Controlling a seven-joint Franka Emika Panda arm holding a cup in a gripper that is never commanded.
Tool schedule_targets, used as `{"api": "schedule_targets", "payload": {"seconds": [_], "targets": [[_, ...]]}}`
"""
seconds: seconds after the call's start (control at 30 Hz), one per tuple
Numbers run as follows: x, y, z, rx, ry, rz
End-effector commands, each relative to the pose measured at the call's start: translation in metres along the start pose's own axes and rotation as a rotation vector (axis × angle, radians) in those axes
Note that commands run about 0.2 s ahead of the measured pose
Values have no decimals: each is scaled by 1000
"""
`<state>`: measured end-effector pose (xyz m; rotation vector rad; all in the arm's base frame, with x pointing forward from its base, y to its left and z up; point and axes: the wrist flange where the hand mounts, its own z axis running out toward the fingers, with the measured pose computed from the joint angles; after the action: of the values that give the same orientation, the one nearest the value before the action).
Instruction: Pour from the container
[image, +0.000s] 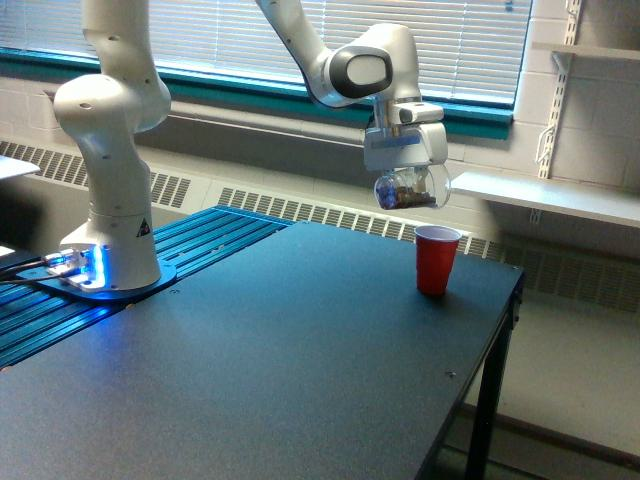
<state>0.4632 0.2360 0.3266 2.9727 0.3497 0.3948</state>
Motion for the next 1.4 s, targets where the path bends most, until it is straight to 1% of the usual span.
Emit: {"api": "schedule_targets", "payload": {"seconds": [0.03, 0.5, 0.97, 1.17, 1.4], "targets": [[7, -12, -5, -9, 6, 14], [15, -25, -6, -45, -21, -34], [18, -25, -5, -99, -57, -54], [18, -26, -4, -109, -64, -54], [19, -28, -5, -127, -78, -77]]}}
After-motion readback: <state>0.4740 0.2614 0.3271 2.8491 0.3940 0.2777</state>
